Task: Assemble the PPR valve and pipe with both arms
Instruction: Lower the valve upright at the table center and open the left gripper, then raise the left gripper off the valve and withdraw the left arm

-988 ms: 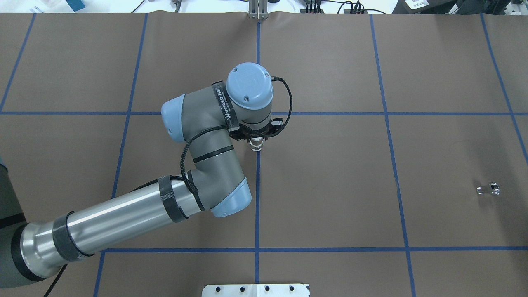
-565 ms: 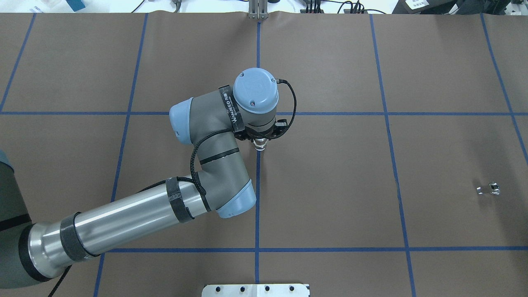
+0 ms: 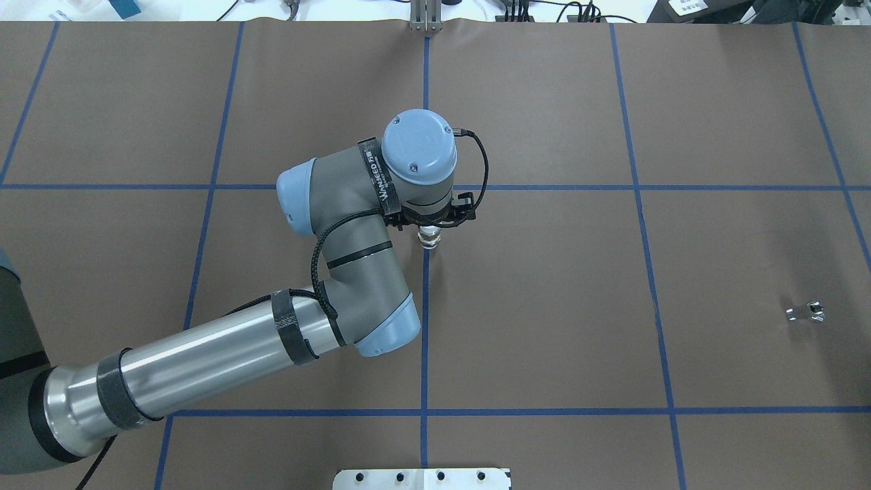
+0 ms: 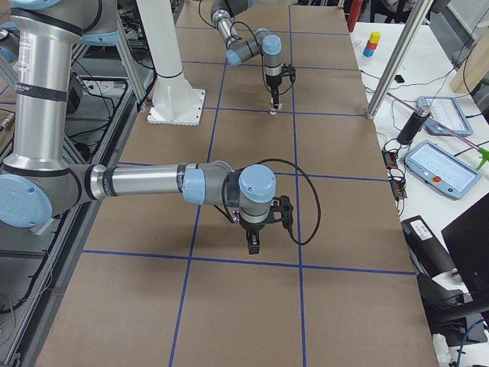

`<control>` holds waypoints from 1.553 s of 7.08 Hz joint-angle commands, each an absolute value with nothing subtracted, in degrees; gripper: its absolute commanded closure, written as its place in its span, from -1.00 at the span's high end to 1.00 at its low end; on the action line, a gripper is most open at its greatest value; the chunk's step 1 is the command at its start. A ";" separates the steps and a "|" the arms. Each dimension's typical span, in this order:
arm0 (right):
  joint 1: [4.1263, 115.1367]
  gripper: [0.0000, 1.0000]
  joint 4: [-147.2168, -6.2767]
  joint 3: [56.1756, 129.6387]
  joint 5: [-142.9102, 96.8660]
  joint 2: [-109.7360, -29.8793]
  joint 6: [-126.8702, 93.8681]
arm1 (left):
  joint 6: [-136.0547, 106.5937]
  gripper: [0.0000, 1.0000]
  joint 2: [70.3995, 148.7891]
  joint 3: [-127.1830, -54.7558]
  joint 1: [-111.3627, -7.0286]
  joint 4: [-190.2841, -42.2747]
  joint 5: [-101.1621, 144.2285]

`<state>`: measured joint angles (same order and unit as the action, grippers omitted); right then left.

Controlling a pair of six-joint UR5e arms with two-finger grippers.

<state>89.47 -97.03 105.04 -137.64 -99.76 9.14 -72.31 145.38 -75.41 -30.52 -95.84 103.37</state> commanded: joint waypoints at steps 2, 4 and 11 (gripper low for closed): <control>89.47 1.00 -97.03 105.03 -137.72 -99.84 9.14 | -62.01 1.00 136.37 -87.12 -36.44 -93.62 109.48; 89.39 1.00 -97.12 105.03 -137.72 -100.11 9.14 | -49.29 1.00 128.28 -101.44 -41.47 -83.01 113.55; 89.30 1.00 -88.90 105.29 -137.37 -98.08 9.32 | 2.93 1.00 94.00 -111.89 -75.86 -82.27 127.67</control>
<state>89.36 -93.58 105.21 -137.41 -98.43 9.46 -6.71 99.50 -112.49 -66.26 -82.22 123.20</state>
